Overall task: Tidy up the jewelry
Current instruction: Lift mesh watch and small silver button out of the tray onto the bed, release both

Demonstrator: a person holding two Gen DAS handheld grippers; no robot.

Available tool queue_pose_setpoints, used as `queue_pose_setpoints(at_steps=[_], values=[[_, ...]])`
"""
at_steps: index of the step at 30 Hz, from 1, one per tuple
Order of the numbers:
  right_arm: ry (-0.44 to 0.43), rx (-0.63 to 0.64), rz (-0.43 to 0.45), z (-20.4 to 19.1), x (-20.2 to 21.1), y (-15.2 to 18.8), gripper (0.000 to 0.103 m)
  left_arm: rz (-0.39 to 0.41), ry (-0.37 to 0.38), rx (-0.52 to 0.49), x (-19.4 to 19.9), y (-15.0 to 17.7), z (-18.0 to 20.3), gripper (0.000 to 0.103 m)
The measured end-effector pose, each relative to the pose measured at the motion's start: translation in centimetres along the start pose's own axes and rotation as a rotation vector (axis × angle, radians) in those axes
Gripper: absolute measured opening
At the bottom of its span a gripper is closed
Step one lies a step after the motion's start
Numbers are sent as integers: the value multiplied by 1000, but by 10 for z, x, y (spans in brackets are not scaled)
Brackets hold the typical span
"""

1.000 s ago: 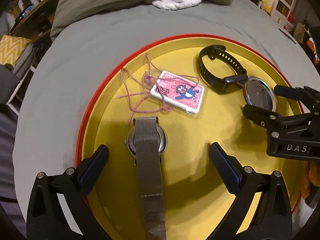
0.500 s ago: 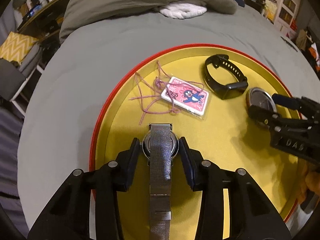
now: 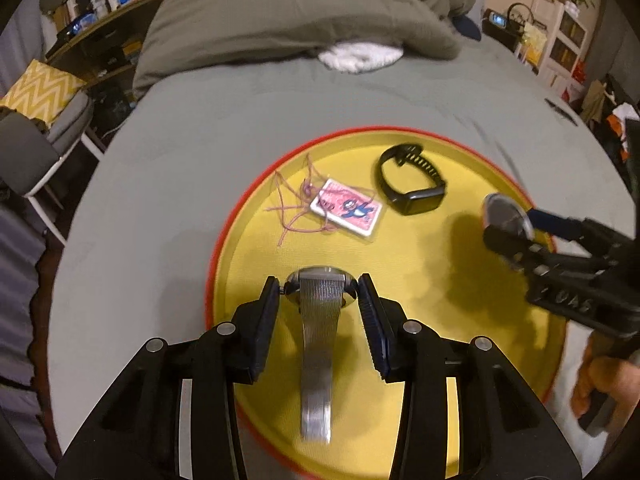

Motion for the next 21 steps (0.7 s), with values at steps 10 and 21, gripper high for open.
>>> queue_pose_setpoints(at_steps=[10, 21], values=[[-31, 48, 47, -33, 61, 9, 70, 82, -9, -18, 85, -16, 11, 39], [-48, 50, 100, -47, 169, 35, 70, 144, 35, -70, 188, -1, 49, 39]])
Point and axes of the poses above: each gripper's, at about its wrist camera, not at the fingertips, and x roughly against the way its jaws point, z to its right, y to its underside, the point moved 10 cm from there along -x, roughly the way its jaws point, and after that the axes turned 9 degrees about z, right-handed, at the moved point
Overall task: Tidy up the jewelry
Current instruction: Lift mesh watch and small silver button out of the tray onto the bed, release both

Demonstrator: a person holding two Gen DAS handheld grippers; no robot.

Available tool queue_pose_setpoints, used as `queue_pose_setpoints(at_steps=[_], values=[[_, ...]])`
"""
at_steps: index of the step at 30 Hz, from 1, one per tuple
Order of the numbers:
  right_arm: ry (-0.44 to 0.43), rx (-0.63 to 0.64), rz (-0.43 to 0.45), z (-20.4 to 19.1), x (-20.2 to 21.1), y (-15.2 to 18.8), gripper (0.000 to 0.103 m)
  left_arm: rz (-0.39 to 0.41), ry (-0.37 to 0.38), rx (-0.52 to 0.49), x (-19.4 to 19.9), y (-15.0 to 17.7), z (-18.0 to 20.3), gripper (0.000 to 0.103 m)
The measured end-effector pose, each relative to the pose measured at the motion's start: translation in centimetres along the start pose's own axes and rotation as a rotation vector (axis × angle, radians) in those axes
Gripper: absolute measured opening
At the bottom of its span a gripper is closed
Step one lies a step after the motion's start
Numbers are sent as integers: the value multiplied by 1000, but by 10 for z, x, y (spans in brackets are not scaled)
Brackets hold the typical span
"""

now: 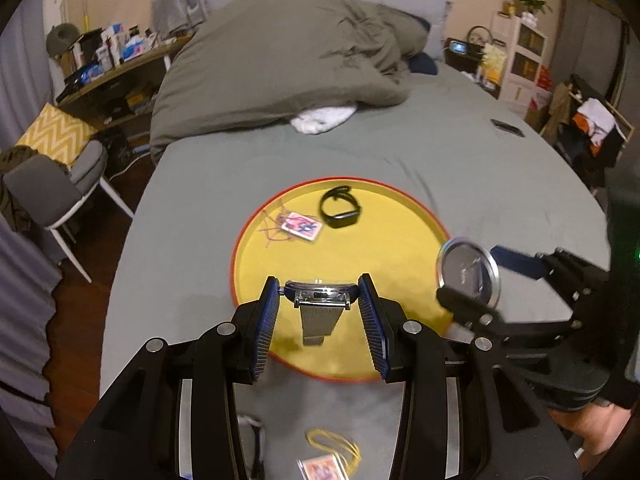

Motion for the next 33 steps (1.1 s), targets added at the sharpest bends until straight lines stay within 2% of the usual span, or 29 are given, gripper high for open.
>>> queue_pose_setpoints(at_steps=[8, 14, 20, 33], values=[[18, -22, -50, -2, 56, 64, 70, 40, 59, -62, 81, 27, 45, 39], [59, -40, -117, 14, 70, 115, 70, 19, 130, -68, 106, 71, 81, 39], [87, -39, -194, 26, 66, 163, 70, -51, 172, -43, 86, 130, 104, 39], [79, -24, -353, 40, 26, 229, 70, -217, 160, 3, 10, 224, 105, 39]])
Point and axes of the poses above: each gripper's, at about its wrist camera, not at the fingertips, and x roughly against the way its jaws point, z to its right, y to its underside, the point moved 10 cm from there along -x, roughly the way its jaws point, and after that the axes turned 9 degrees about z, right-handed, at the moved point
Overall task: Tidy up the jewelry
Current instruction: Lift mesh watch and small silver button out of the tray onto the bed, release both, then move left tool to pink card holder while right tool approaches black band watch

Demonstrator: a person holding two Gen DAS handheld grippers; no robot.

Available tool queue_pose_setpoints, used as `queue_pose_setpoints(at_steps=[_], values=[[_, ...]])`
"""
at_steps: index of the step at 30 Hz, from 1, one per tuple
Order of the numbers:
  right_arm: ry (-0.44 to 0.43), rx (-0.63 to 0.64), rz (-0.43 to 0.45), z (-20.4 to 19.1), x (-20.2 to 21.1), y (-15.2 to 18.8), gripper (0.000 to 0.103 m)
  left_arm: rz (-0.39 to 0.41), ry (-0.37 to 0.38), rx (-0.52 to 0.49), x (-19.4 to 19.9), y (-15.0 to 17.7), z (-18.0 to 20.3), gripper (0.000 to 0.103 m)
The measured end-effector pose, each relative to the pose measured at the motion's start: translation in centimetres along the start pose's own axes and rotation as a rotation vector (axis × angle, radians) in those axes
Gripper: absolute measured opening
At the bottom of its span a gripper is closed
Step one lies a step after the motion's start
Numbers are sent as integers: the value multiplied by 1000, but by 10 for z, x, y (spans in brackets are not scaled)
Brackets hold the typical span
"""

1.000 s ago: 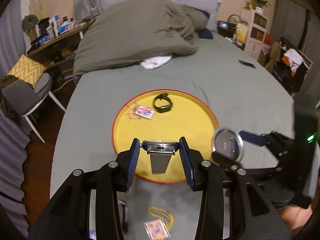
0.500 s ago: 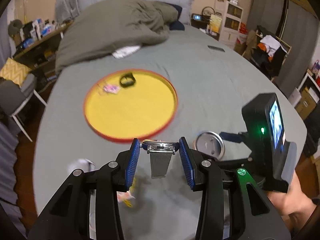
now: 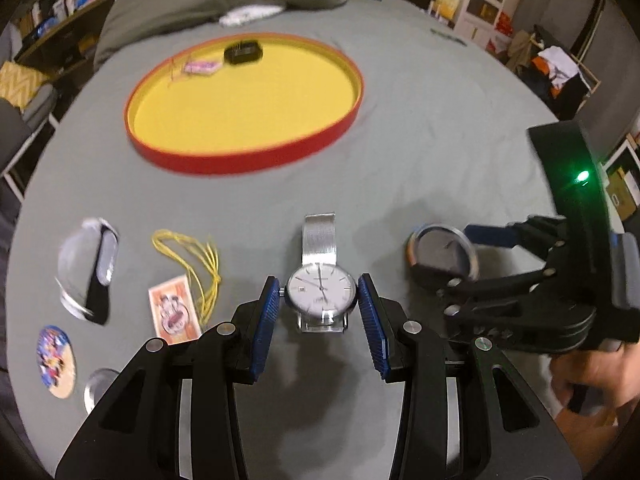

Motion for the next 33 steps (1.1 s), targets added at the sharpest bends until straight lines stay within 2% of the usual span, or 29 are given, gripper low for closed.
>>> queue_pose_setpoints(at_steps=[5, 7, 10, 11, 13, 16, 17, 18, 20, 24, 28, 33], values=[[-19, -1, -5, 1, -5, 6, 70, -18, -2, 18, -15, 11, -3, 39], [-31, -3, 0, -2, -5, 7, 71, -53, -3, 15, -26, 19, 1, 39], [-16, 18, -4, -3, -7, 11, 71, -97, -11, -6, -38, 33, 7, 48], [-3, 39, -6, -5, -8, 13, 72, -97, -13, -16, -40, 38, 10, 52], [22, 72, -9, -7, -8, 16, 72, -84, -26, -33, -40, 41, 11, 52], [12, 51, -18, -5, -6, 17, 76, -65, -15, -10, -36, 41, 11, 58], [8, 42, -16, -4, -5, 17, 78, -53, -17, -6, -33, 39, 10, 65], [4, 33, -8, -2, -3, 16, 81, -25, -22, -4, -27, 35, 9, 72], [-13, 30, 21, -3, 5, 13, 82, 8, -28, -4, -20, 30, 8, 79], [-11, 14, 83, 0, 21, 6, 83, 105, -51, -22, 4, 11, 9, 89], [13, -27, 155, 10, 39, -4, 84, 172, -86, -18, 25, -19, 3, 95], [6, -103, 228, 18, 56, -31, 86, 225, -101, 56, 44, -82, -14, 97]])
Point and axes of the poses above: each gripper's, at about its wrist camera, not at the fingertips, and x roughly against the way its jaws point, z to its right, y to its underside, the point moved 10 cm from there along -x, roughly the way its jaws point, and after that the axes turned 9 degrees about z, right-handed, at the moved point
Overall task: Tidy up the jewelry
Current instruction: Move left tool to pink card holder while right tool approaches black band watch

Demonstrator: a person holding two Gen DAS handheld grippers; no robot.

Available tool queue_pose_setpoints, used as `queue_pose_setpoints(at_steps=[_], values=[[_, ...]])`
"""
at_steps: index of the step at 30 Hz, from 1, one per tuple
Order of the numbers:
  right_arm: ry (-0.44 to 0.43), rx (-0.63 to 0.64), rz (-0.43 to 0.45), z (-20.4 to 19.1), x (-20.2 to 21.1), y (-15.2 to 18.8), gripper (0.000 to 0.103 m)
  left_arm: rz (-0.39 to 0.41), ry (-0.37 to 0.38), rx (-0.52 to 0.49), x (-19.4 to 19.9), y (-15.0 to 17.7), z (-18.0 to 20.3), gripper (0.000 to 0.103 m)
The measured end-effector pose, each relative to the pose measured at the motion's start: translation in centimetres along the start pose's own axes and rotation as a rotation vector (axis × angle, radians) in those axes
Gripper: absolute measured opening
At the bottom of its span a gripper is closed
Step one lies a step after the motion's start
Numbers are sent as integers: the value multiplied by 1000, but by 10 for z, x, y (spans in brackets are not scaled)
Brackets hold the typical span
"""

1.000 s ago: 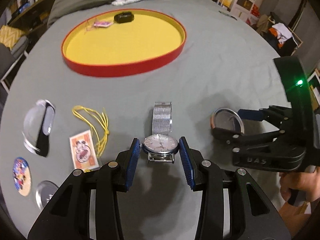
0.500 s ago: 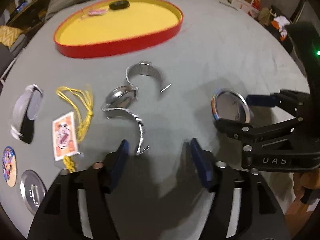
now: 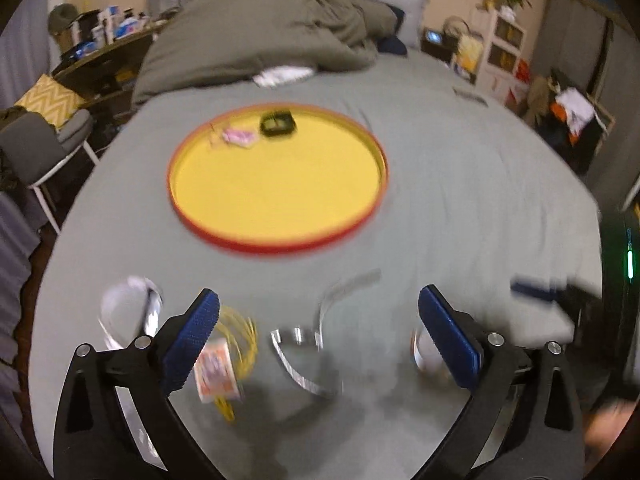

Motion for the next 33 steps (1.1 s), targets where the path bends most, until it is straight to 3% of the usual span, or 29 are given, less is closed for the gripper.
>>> queue_pose_setpoints(at_steps=[6, 12, 19, 24, 26, 30, 33], values=[[-46, -58, 62, 1, 11, -21, 86, -34, -37, 145, -33, -50, -34, 97], [-142, 27, 112, -20, -9, -63, 86, -66, -56, 171, -100, -74, -64, 97], [-248, 135, 97, -41, -81, -128, 86, -149, -43, 233, -181, -85, -110, 97], [-205, 114, 59, -38, -134, -180, 86, -191, -35, 294, -230, -95, -131, 97], [-203, 57, 47, -35, -152, -198, 86, -210, -50, 285, -246, -98, -136, 97], [-217, -96, 14, -27, -193, -230, 85, -248, -118, 111, -277, -98, -141, 97], [-204, -160, -20, -26, -224, -241, 74, -247, -111, 9, -294, -98, -138, 97]])
Point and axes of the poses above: each gripper's, at about its wrist camera, not at the fingertips, and x roughly against the way its jaws point, z to its right, y to its underside, the point moved 10 cm from there along -x, roughly the way its jaws point, and after that the axes turned 9 degrees about z, right-handed, at the moved point
